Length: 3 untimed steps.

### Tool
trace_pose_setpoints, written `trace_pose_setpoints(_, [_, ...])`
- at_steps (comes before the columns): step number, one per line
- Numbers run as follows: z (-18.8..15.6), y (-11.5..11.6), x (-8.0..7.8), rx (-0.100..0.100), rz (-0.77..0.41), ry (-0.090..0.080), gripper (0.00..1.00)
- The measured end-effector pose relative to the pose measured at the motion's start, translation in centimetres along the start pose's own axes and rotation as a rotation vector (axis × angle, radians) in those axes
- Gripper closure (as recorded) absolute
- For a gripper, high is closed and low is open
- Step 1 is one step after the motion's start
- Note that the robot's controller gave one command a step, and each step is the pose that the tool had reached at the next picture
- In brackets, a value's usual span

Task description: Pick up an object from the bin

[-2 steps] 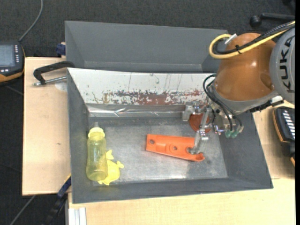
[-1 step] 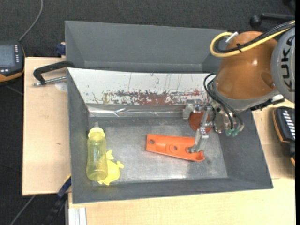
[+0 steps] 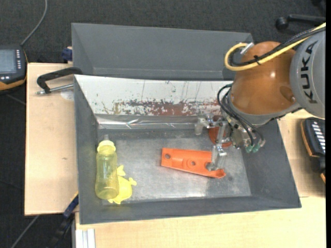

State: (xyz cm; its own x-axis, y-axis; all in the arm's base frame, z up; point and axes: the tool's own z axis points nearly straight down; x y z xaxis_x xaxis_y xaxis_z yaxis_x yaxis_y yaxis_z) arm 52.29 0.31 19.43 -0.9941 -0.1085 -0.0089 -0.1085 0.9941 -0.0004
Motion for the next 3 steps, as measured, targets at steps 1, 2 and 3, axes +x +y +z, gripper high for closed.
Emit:
trace_pose_setpoints(1, [6.2, 0.4, 0.8, -0.001, -0.180, 0.001, 0.00])
trace_pose_setpoints(2, [9.9, 1.1, 0.2, -0.003, -0.211, 0.005, 0.00])
trace_pose_setpoints(3, [12.3, -0.4, -2.3, -0.002, -0.345, -0.006, 1.00])
